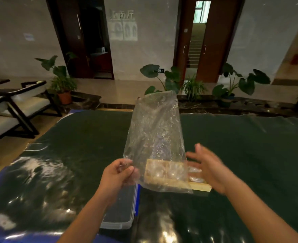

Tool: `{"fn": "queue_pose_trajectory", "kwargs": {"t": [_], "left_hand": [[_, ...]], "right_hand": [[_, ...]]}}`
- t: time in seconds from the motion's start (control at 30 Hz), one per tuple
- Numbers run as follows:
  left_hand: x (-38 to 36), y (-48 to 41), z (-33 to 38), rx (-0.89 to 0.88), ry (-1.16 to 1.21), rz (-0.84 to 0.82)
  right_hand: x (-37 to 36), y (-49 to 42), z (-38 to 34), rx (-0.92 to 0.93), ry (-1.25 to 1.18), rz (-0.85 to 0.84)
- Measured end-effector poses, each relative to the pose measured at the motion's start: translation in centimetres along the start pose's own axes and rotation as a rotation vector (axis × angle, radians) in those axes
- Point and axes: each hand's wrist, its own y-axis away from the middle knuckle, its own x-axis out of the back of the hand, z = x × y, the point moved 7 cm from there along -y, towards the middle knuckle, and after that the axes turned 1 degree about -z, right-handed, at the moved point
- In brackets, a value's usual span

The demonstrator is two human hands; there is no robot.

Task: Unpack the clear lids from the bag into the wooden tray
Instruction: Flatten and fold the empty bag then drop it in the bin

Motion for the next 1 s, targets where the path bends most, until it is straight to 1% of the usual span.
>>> {"fn": "queue_pose_trajectory", "kwargs": {"t": [0.03,0.07,0.1,0.17,0.2,0.23,0.27,0.33,0.37,0.4,0.43,0.47,0.5,0.53,0.6,0.67,0.73,0.77,0.83,0.87,0.9,0.97,1.0], "left_hand": [[0.0,0.1,-0.3,-0.008,0.008,0.015],[0.1,0.2,-0.5,-0.013,0.014,0.029],[0.4,0.2,-0.8,-0.015,0.02,0.044],[1.1,0.5,-1.2,-0.014,0.067,0.064],[1.5,0.7,-1.2,-0.008,0.105,0.069],[1.8,0.9,-1.3,0.012,0.146,0.063],[1.8,1.0,-1.4,0.056,0.192,0.03],[1.1,1.5,-1.7,0.214,0.246,-0.112],[0.7,1.8,-1.8,0.298,0.222,-0.183],[0.5,2.0,-1.7,0.34,0.159,-0.223],[0.6,1.9,-1.5,0.332,0.09,-0.209],[1.0,1.6,-1.2,0.287,0.05,-0.144],[1.5,1.3,-1.0,0.223,0.061,-0.055],[1.9,1.1,-0.9,0.176,0.11,0.027],[2.3,1.0,-1.0,0.134,0.235,0.101],[2.5,1.0,-1.5,0.114,0.289,0.106],[2.9,1.0,-1.7,0.096,0.276,0.108],[3.2,1.0,-1.8,0.087,0.256,0.108],[3.4,1.0,-1.9,0.076,0.219,0.098],[3.4,0.9,-1.8,0.07,0.204,0.085],[3.3,0.9,-1.8,0.064,0.192,0.07],[3.0,0.8,-1.8,0.053,0.159,0.058],[2.9,0.8,-1.8,0.049,0.143,0.059]], "right_hand": [[-1.1,0.2,1.4,-0.014,0.058,-0.032],[-1.7,0.1,2.1,0.017,0.115,-0.012],[-1.8,0.0,2.2,0.079,0.156,0.053],[-1.1,0.1,1.6,0.187,0.15,0.217],[-0.6,0.2,1.3,0.212,0.123,0.267],[-0.3,0.1,1.1,0.217,0.108,0.283],[-0.4,0.1,1.1,0.212,0.112,0.267],[-1.4,0.0,1.4,0.197,0.16,0.184],[-2.0,0.0,1.5,0.192,0.184,0.143],[-2.6,-0.1,1.6,0.189,0.191,0.11],[-3.1,0.0,1.7,0.188,0.187,0.083],[-3.5,0.1,2.0,0.183,0.167,0.06],[-3.7,0.1,2.6,0.164,0.141,0.042],[-3.7,0.1,3.4,0.122,0.122,0.029],[-4.0,0.5,5.4,0.022,0.094,0.014],[-3.5,0.8,6.6,0.012,0.074,0.064],[-2.5,1.0,7.0,0.028,0.012,0.136],[-2.1,1.0,7.1,0.023,-0.072,0.134],[-2.3,1.0,7.1,-0.026,-0.212,0.063],[-2.9,1.0,7.1,-0.054,-0.22,0.011],[-3.5,1.0,7.1,-0.064,-0.175,-0.021],[-3.9,0.8,7.0,-0.051,-0.111,-0.011],[-3.9,0.7,6.9,-0.048,-0.151,-0.007]]}}
